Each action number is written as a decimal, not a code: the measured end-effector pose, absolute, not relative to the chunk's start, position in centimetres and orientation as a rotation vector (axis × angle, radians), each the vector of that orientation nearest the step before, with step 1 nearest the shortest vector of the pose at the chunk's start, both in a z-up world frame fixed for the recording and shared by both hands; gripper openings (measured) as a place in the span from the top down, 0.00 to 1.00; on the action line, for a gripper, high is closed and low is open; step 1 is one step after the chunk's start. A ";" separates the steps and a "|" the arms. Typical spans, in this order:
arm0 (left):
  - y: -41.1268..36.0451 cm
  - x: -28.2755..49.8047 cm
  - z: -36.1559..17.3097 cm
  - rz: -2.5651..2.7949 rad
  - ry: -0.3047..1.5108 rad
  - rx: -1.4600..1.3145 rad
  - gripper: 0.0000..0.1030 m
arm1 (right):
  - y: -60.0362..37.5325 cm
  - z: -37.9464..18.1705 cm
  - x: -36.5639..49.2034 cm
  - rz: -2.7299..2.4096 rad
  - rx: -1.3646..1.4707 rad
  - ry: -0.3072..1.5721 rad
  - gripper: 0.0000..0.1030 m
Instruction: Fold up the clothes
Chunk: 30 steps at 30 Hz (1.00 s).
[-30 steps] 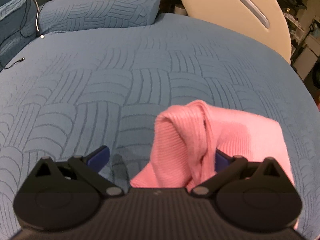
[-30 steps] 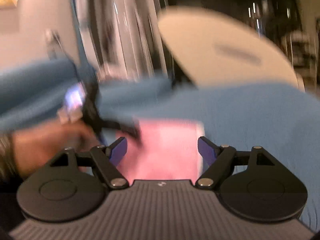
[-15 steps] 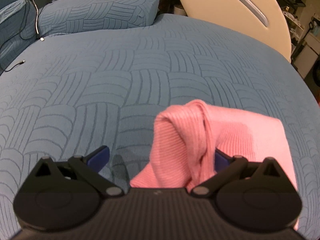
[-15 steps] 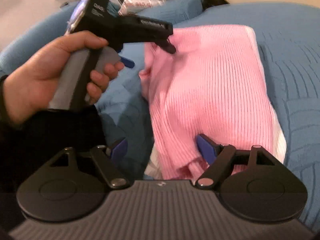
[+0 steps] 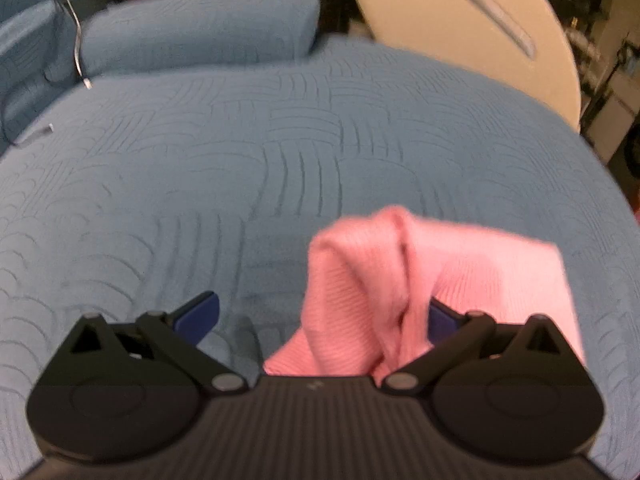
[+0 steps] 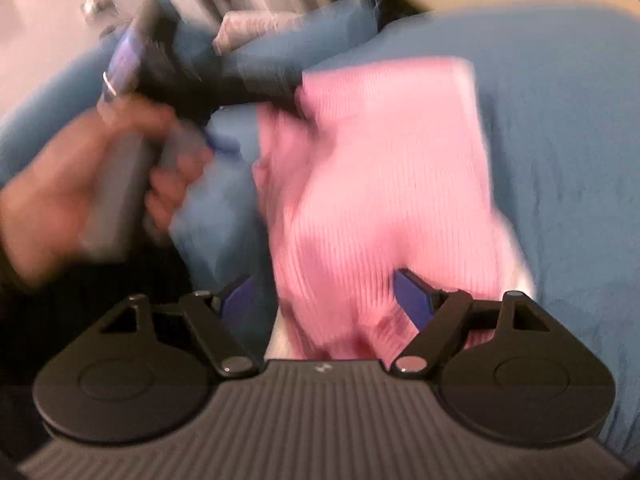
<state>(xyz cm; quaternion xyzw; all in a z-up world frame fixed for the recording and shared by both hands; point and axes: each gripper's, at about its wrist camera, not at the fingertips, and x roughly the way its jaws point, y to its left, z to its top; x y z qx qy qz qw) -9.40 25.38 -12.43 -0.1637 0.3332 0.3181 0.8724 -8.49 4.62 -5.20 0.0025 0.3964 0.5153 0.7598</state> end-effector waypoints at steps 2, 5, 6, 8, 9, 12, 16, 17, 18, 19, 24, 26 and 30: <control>23.8 -10.8 -10.3 0.695 0.595 -0.219 0.00 | 4.9 -5.0 -8.8 1.162 -0.009 0.861 0.20; 21.7 -12.3 -7.9 0.687 0.480 -0.055 0.00 | 4.7 -5.0 -8.7 1.180 0.027 0.876 0.20; 21.0 -12.7 -7.2 0.655 0.455 -0.003 0.00 | 4.6 -4.9 -8.5 1.181 0.051 0.880 0.20; 20.2 -12.3 -6.8 0.550 0.472 0.081 0.00 | 4.1 -4.6 -7.9 1.185 0.122 0.893 0.20; 19.8 -12.0 -6.6 0.491 0.485 0.123 0.00 | 4.2 -4.5 -7.7 1.185 0.151 0.897 0.20; 19.5 -9.4 -7.3 0.280 0.585 0.241 0.00 | 4.6 -4.3 -7.0 1.180 0.225 0.904 0.20; 19.9 -4.7 -8.5 0.028 0.738 0.372 0.00 | 4.8 -4.1 -6.4 1.178 0.283 0.907 0.20; 20.2 -3.1 -8.8 -0.033 0.778 0.402 0.00 | 5.0 -4.0 -6.4 1.179 0.287 0.903 0.20; 20.5 -1.5 -9.2 -0.088 0.823 0.407 0.00 | 5.0 -4.0 -6.5 1.180 0.286 0.901 0.20; 20.9 0.0 -9.5 -0.138 0.870 0.396 0.00 | 5.0 -4.0 -6.5 1.180 0.284 0.900 0.20; 22.8 5.4 -13.8 -0.280 1.148 0.310 0.00 | 4.4 -4.3 -6.3 1.199 0.293 0.897 0.20; 23.7 6.7 -15.4 -0.300 1.216 0.260 0.00 | 3.9 -4.2 -5.6 1.201 0.303 0.870 0.21; 24.3 4.8 -15.2 -0.349 1.139 0.229 0.27 | 2.0 -2.7 -3.8 1.160 0.331 0.769 0.23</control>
